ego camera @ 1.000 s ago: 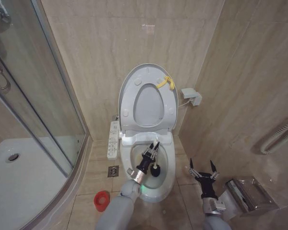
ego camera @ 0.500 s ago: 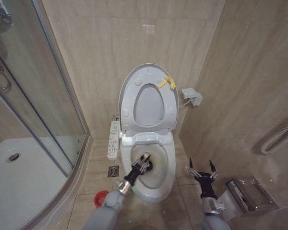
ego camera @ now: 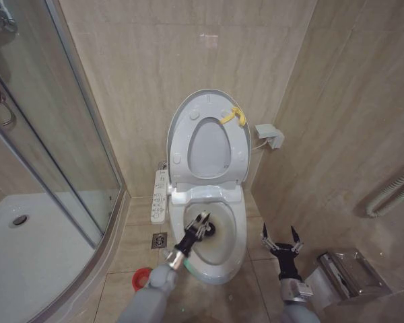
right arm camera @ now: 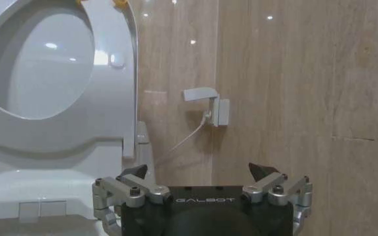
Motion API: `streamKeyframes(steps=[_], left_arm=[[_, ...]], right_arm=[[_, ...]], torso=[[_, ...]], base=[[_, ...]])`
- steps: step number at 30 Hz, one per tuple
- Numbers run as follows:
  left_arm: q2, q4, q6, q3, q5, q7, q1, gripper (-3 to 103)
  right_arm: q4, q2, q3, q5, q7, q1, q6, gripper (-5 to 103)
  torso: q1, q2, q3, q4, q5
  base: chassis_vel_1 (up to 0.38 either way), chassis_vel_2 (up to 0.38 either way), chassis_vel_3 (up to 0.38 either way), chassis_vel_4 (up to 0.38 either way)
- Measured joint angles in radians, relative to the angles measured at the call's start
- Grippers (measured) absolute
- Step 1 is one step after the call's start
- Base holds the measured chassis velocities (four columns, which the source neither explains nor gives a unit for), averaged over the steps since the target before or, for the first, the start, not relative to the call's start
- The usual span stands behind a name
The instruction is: Open the toilet lid, clean the toilet bowl with a toilet brush, close the toilet lid, and flush.
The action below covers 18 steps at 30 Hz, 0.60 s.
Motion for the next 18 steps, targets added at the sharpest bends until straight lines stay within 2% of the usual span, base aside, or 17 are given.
streamKeyframes(steps=[4, 8, 18], left_arm=[[-0.068, 0.026, -0.007, 0.005, -0.008, 0.001, -0.063, 22], [-0.100, 0.030, -0.009, 0.017, -0.010, 0.006, -0.096, 22], [-0.105, 0.046, -0.038, 0.035, 0.013, 0.028, -0.149, 21]], right_arm=[[0.004, -0.007, 0.009, 0.000, 0.000, -0.007, 0.000, 100], [0.004, -0.009, 0.013, 0.001, 0.000, -0.008, 0.001, 100], [-0.014, -0.007, 0.015, 0.002, 0.000, -0.001, 0.004, 100]], torso=[[0.000, 0.000, 0.000, 0.0003, -0.0001], [0.000, 0.000, 0.000, 0.0002, 0.0000], [0.000, 0.000, 0.000, 0.0006, 0.0000]], base=[[0.000, 0.000, 0.000, 0.000], [0.000, 0.000, 0.000, 0.000], [0.000, 0.000, 0.000, 0.000]])
